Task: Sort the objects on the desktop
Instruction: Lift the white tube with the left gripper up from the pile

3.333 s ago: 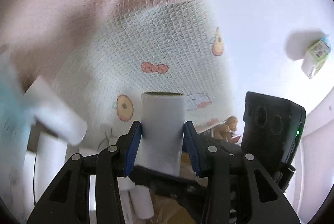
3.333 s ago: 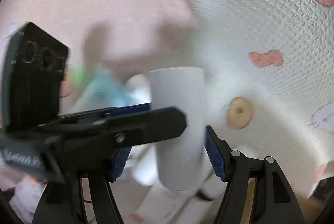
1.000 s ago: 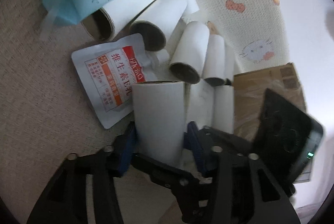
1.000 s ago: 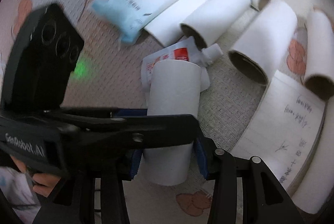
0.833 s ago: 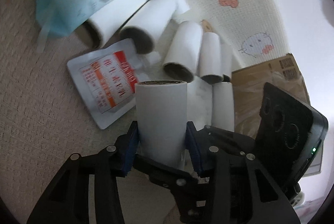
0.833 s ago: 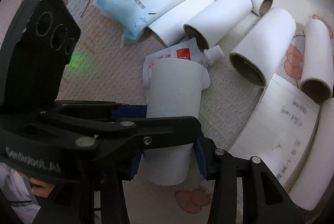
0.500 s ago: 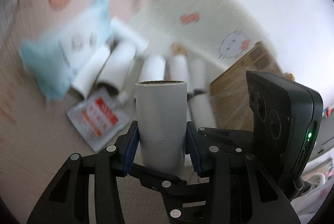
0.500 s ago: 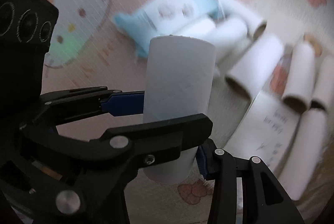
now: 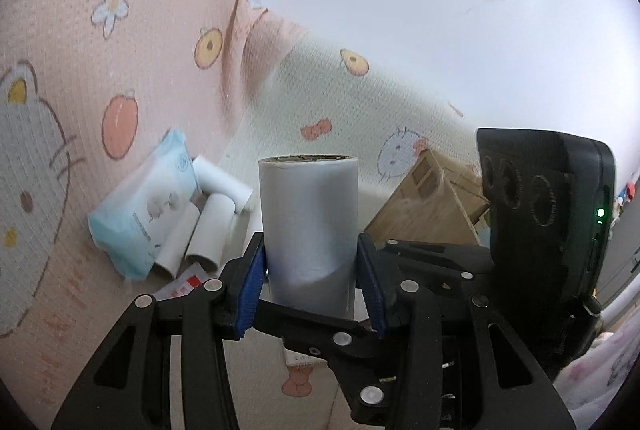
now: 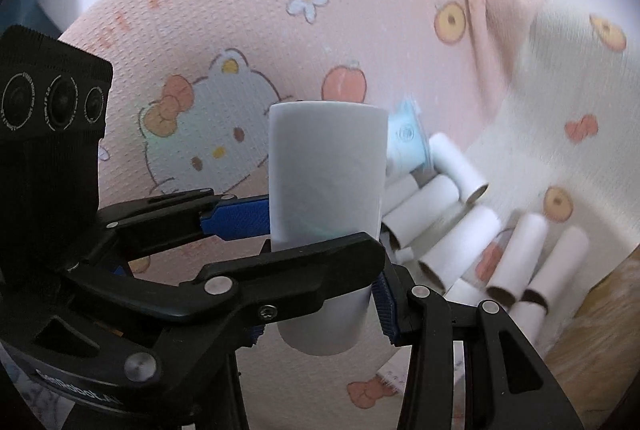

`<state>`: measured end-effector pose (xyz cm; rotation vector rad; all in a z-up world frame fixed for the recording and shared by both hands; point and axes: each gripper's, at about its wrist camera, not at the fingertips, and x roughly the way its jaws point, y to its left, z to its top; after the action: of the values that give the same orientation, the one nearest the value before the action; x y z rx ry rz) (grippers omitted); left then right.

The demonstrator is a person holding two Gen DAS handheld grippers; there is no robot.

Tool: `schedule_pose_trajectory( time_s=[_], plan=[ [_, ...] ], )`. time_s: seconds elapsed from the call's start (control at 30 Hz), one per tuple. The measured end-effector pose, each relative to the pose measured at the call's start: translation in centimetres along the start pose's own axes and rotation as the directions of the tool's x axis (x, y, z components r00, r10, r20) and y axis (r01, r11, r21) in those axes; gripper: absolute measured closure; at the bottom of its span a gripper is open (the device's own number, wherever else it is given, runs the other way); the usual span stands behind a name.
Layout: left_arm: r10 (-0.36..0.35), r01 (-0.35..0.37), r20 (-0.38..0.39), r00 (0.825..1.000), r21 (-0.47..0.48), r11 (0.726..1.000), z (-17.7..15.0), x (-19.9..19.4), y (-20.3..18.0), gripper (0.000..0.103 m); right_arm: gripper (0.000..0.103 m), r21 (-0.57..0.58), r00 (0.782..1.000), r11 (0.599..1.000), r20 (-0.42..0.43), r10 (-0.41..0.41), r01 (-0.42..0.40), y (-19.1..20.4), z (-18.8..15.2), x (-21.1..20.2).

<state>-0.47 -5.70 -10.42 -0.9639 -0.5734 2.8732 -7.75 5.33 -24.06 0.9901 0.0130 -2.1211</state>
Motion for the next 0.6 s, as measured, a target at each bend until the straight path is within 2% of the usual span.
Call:
schedule_pose_trajectory(
  time_s=[0.07, 0.2, 0.3, 0.43, 0.6],
  plan=[
    [0.006, -0.006, 0.009, 1.000, 0.013, 1.000, 0.2, -0.3, -0.6, 0.055, 0.062, -0.014, 1.000, 1.000, 0.007, -0.003, 0.003, 1.2, -0.1, -0.3],
    [0.007, -0.007, 0.022, 1.000, 0.019, 1.000, 0.4, -0.9, -1.1, 0.055, 0.062, -0.031, 0.999, 0.999, 0.036, -0.009, 0.010, 0.1, -1.2, -1.9],
    [-0.003, 0.003, 0.032, 0.999, 0.024, 1.000, 0.6, -1.5, -1.8, 0.055, 0.062, -0.052, 0.997, 0.998, 0.067, -0.024, 0.027, -0.1, -0.3, -3.2],
    [-0.011, 0.007, 0.055, 0.998, 0.067, 0.998, 1.3, -2.2, -3.5, 0.055, 0.062, -0.081, 0.994, 0.995, 0.100, -0.051, 0.059, 0.1, 0.4, -4.8],
    [-0.013, 0.003, 0.074, 0.997, 0.136, 0.991, 2.5, -2.4, -5.7, 0.055, 0.062, -0.061, 0.987, 0.993, 0.133, -0.095, 0.103, -0.5, 0.8, -6.7]
  ],
)
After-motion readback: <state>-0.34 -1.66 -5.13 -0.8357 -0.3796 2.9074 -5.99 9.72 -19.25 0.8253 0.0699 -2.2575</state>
